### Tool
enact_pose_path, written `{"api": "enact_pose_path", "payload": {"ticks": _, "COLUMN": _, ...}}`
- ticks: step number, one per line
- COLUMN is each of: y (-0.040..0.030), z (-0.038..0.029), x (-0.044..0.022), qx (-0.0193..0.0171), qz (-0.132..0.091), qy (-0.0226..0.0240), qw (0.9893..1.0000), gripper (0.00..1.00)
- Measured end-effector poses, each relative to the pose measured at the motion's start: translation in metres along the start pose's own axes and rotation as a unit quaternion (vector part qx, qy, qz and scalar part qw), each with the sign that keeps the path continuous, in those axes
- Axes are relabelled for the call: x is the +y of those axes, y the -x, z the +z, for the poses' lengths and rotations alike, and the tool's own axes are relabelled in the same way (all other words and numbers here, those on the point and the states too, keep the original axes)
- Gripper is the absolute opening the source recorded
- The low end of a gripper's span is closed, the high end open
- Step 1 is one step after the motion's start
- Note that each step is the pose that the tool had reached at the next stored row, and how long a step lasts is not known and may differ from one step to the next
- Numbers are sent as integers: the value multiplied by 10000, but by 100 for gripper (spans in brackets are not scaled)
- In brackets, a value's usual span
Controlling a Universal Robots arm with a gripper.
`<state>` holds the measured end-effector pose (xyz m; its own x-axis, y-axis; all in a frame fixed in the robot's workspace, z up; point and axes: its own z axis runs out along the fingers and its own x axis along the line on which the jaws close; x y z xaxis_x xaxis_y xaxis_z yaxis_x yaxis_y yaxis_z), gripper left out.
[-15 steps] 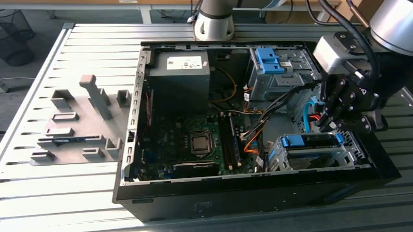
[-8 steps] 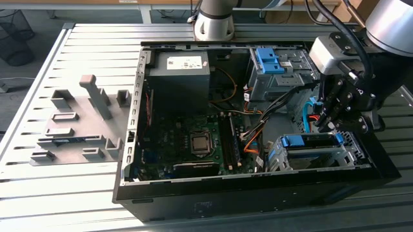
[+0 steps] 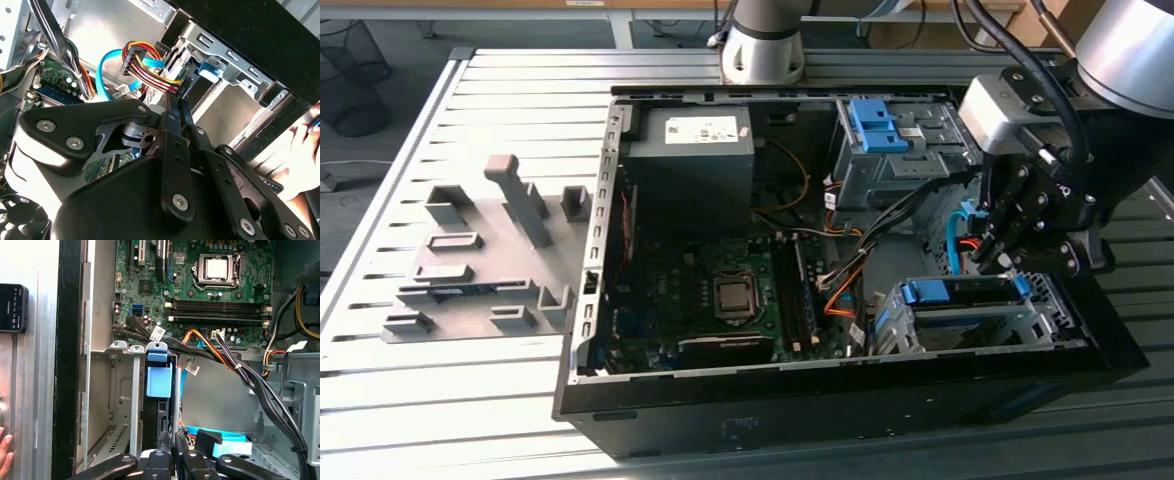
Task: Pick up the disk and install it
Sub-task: 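Insert the first disk wire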
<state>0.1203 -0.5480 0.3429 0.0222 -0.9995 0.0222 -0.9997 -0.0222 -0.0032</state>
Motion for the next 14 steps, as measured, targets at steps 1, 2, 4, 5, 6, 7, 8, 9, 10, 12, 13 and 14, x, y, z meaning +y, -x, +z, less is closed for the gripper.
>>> {"api": "enact_pose_path", "payload": {"ticks": 1, "y": 0, "z": 0, "x": 0, "qx": 0, "qz": 0, "qy": 0, "qw": 10000, "gripper": 16}}
{"api": "enact_pose_path", "payload": {"ticks": 2, "y": 0, "z": 0, "x": 0, "qx": 0, "qz": 0, "qy": 0, "qw": 10000, "gripper": 16}}
{"api": "enact_pose_path", "payload": {"ticks": 4, "y": 0, "z": 0, "x": 0, "qx": 0, "qz": 1, "qy": 0, "qw": 10000, "gripper": 16}}
{"api": "enact_pose_path", "payload": {"ticks": 5, "y": 0, "z": 0, "x": 0, "qx": 0, "qz": 1, "qy": 0, "qw": 10000, "gripper": 16}}
{"api": "enact_pose_path", "payload": {"ticks": 6, "y": 0, "z": 0, "x": 0, "qx": 0, "qz": 1, "qy": 0, "qw": 10000, "gripper": 16}}
{"api": "enact_pose_path", "payload": {"ticks": 7, "y": 0, "z": 0, "x": 0, "qx": 0, "qz": 2, "qy": 0, "qw": 10000, "gripper": 16}}
{"api": "enact_pose_path", "payload": {"ticks": 8, "y": 0, "z": 2, "x": 0, "qx": 0, "qz": 2, "qy": -2, "qw": 10000, "gripper": 16}}
{"api": "enact_pose_path", "payload": {"ticks": 9, "y": 0, "z": 9, "x": 0, "qx": -1, "qz": 11, "qy": -7, "qw": 10000, "gripper": 16}}
{"api": "enact_pose_path", "payload": {"ticks": 10, "y": 1, "z": 15, "x": 0, "qx": 0, "qz": 37, "qy": -11, "qw": 10000, "gripper": 16}}
{"api": "enact_pose_path", "payload": {"ticks": 12, "y": 1, "z": 23, "x": 0, "qx": 1, "qz": 156, "qy": -12, "qw": 9999, "gripper": 16}}
{"api": "enact_pose_path", "payload": {"ticks": 13, "y": 0, "z": 24, "x": 0, "qx": 2, "qz": 187, "qy": -12, "qw": 9998, "gripper": 16}}
{"api": "enact_pose_path", "payload": {"ticks": 14, "y": -2, "z": 27, "x": 2, "qx": 1, "qz": 190, "qy": -11, "qw": 9998, "gripper": 16}}
